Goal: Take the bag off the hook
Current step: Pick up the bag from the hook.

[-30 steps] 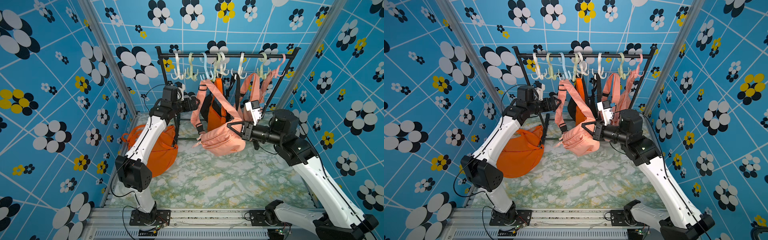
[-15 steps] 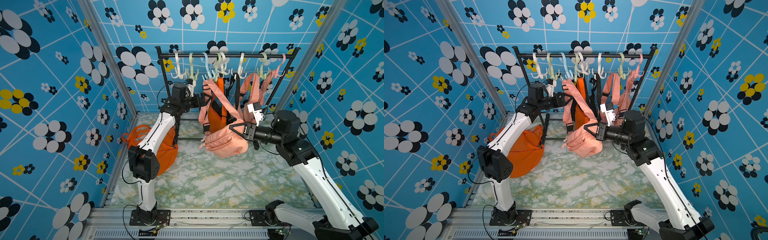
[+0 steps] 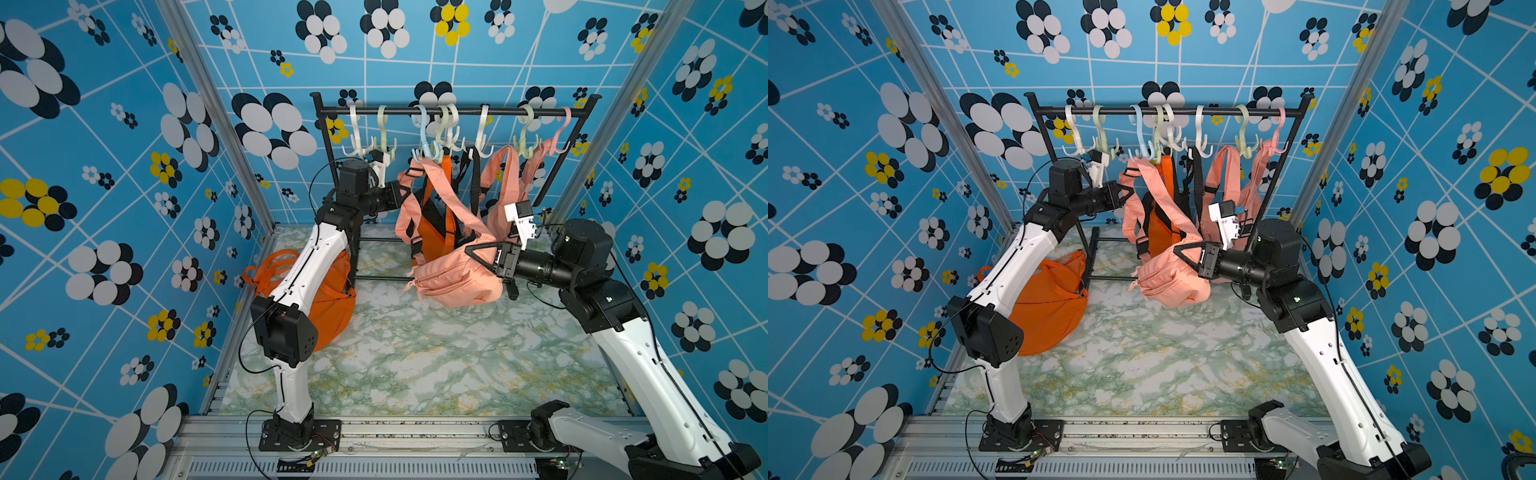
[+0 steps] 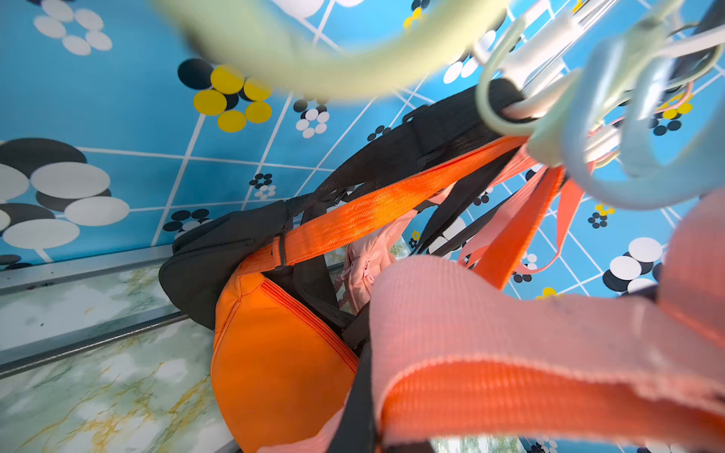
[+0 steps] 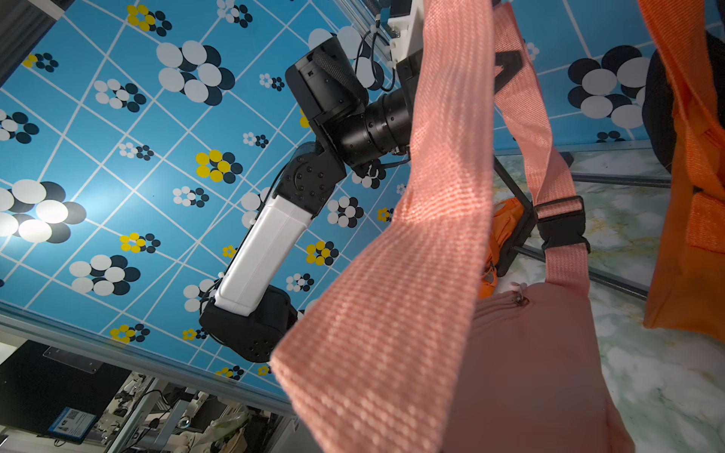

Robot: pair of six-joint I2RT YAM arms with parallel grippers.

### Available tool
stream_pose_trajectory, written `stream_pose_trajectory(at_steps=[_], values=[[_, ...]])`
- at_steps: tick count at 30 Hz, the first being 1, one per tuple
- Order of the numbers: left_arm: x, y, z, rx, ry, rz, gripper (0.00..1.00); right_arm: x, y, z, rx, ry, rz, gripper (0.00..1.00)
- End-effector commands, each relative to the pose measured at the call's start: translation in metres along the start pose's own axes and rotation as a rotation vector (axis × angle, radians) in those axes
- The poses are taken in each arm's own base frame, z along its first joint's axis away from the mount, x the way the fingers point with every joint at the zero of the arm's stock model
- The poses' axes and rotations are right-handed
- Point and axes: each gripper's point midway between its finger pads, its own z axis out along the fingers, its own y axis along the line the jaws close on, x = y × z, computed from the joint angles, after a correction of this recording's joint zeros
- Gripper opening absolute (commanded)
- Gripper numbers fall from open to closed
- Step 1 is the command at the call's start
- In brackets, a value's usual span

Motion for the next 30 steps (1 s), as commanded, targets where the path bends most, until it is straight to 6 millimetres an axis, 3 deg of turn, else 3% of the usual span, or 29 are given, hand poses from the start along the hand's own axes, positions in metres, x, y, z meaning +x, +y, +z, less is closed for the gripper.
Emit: stream_pose_trajectory(at_steps=[1,4,8,16,20,23,25,30], values=[[-0.052,-0.050,-0.050,0.038,-0.147,0.115,0.00,-0.031,0.016,0.006,-0.064,-0.072,-0.053,0.00],[-0.068,-0.063,-0.063,0.046,-0.189,0.140,0.00,-0.052,0.020,0.020,-0.107,-0.093,-0.031,0.00],[-0.083,-0.071,-0.076,0.033,-0.226,0.161,0.00,-0.070,0.042,0.035,-0.184,-0.086,-0.058,0.00],[-0.086,-0.049,-0.104,-0.059,-0.229,0.124,0.00,-0.045,0.048,0.055,-0.158,0.018,-0.117,0.00],[-0.067,-0.040,-0.139,-0.164,-0.224,0.156,0.00,-0.016,0.026,0.065,-0.085,0.093,-0.101,0.00],[-0.050,-0.033,-0.182,-0.294,-0.262,0.212,0.00,0.014,0.009,0.077,-0.056,0.171,-0.059,0.00],[-0.042,-0.029,-0.220,-0.410,-0.300,0.242,0.00,0.051,-0.009,0.092,-0.023,0.272,-0.019,0.00],[-0.011,0.008,-0.327,-0.839,-0.395,0.275,0.00,0.143,-0.002,0.135,-0.050,0.516,-0.032,0.00]])
